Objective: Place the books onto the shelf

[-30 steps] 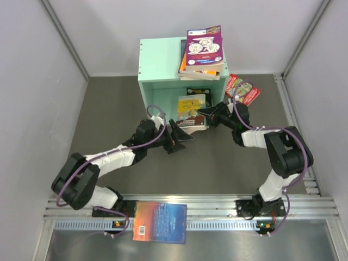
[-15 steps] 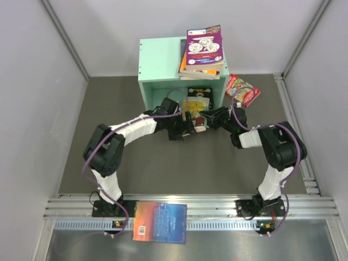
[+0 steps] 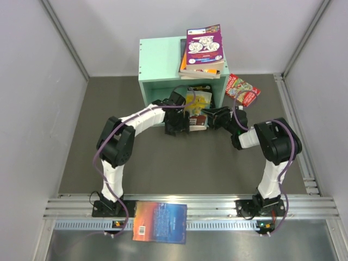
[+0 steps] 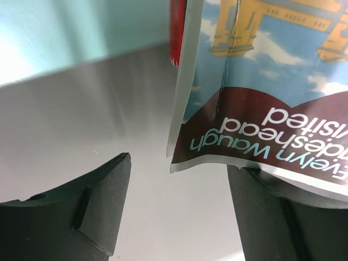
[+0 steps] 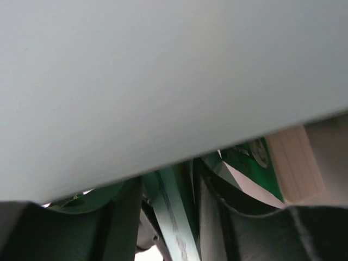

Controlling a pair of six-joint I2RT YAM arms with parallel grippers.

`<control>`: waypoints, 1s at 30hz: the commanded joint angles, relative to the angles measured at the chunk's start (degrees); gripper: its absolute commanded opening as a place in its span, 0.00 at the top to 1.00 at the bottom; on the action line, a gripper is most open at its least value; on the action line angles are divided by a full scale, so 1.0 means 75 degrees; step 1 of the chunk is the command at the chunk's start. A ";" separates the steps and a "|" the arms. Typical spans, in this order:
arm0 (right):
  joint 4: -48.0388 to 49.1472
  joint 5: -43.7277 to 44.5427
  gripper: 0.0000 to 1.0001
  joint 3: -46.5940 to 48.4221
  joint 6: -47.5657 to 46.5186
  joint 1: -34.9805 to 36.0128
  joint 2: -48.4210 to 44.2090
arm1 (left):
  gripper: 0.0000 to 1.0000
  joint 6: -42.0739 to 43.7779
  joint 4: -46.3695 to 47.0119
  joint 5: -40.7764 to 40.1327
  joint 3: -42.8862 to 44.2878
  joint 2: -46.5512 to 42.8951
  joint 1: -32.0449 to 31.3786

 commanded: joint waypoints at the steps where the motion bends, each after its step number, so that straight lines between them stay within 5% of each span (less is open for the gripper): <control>1: 0.1277 -0.0286 0.59 -0.0172 0.0642 -0.0142 0.0028 | 0.24 0.0154 0.0053 -0.0962 0.0711 0.0129 0.0083; 12: 0.2836 -0.0298 0.46 -0.1097 0.1697 -0.0154 0.0075 | 0.25 -0.0268 0.0438 -0.1490 0.0853 0.0106 -0.0081; 30: 0.3012 -0.1105 0.37 -0.3453 0.1616 -0.0154 -0.2573 | 0.25 -0.0749 0.1212 -0.2392 0.1954 0.0632 -0.0749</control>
